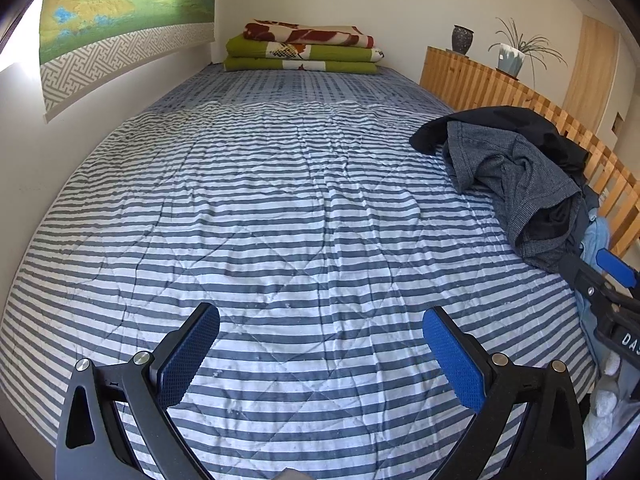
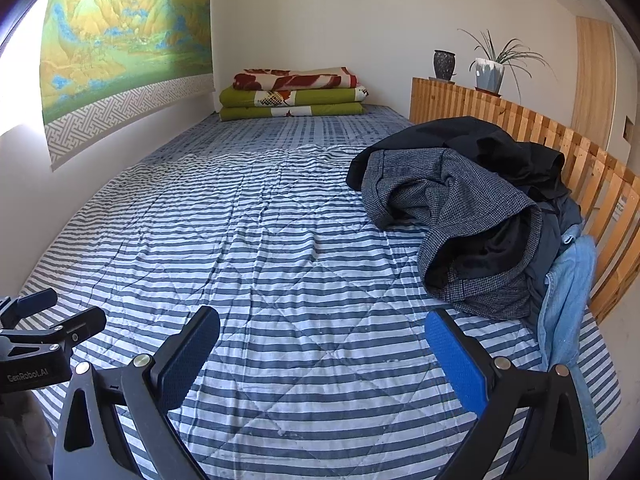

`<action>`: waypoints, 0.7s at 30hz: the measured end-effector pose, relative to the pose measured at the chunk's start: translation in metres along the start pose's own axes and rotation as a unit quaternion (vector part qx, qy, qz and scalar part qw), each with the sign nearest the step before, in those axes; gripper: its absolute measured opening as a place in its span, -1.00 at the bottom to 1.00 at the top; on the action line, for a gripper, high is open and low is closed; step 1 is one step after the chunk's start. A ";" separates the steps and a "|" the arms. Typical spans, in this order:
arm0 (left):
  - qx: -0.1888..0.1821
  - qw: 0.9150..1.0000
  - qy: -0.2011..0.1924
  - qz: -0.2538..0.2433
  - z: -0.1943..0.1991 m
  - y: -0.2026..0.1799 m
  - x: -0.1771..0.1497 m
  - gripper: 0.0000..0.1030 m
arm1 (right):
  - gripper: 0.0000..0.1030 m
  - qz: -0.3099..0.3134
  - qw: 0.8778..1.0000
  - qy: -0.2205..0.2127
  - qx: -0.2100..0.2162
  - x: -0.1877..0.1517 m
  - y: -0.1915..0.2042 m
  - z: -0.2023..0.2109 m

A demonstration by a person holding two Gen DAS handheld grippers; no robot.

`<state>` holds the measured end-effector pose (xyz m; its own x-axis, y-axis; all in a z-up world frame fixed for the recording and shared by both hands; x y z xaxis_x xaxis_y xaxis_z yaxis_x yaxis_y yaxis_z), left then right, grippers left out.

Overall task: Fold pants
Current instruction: 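Reach the right tool into the clothes pile and grasp the grey houndstooth jacket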

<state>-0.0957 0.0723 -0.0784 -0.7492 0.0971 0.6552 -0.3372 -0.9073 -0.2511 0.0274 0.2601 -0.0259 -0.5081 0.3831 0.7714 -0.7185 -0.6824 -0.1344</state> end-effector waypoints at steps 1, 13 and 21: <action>-0.003 1.000 0.005 -0.004 -0.005 -0.004 0.002 0.98 | 0.89 -0.001 1.000 0.000 -0.003 0.003 -0.008 -0.004; -0.042 0.999 0.018 -0.022 -0.049 -0.033 0.026 0.96 | 0.61 -0.066 0.995 0.046 -0.057 0.057 -0.149 -0.079; -0.033 0.999 0.019 -0.034 -0.064 -0.033 0.029 0.96 | 0.68 -0.013 0.994 0.060 -0.095 0.096 -0.190 -0.148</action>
<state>-0.1424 0.1313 -0.0967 -0.7439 0.1730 0.6455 -0.4234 -0.8694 -0.2549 0.0448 0.5184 -0.0181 -0.5327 0.4790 0.6977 -0.8035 -0.5452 -0.2392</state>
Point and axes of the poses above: each gripper's, at about its wrist camera, not at the fingertips, and z roughly against the way its jaws point, y to its left, x to its top, the point moved 8 cm from there along -z, roughly the way its jaws point, and after that the axes turned 14 degrees about -x, right-handed, at the moved point
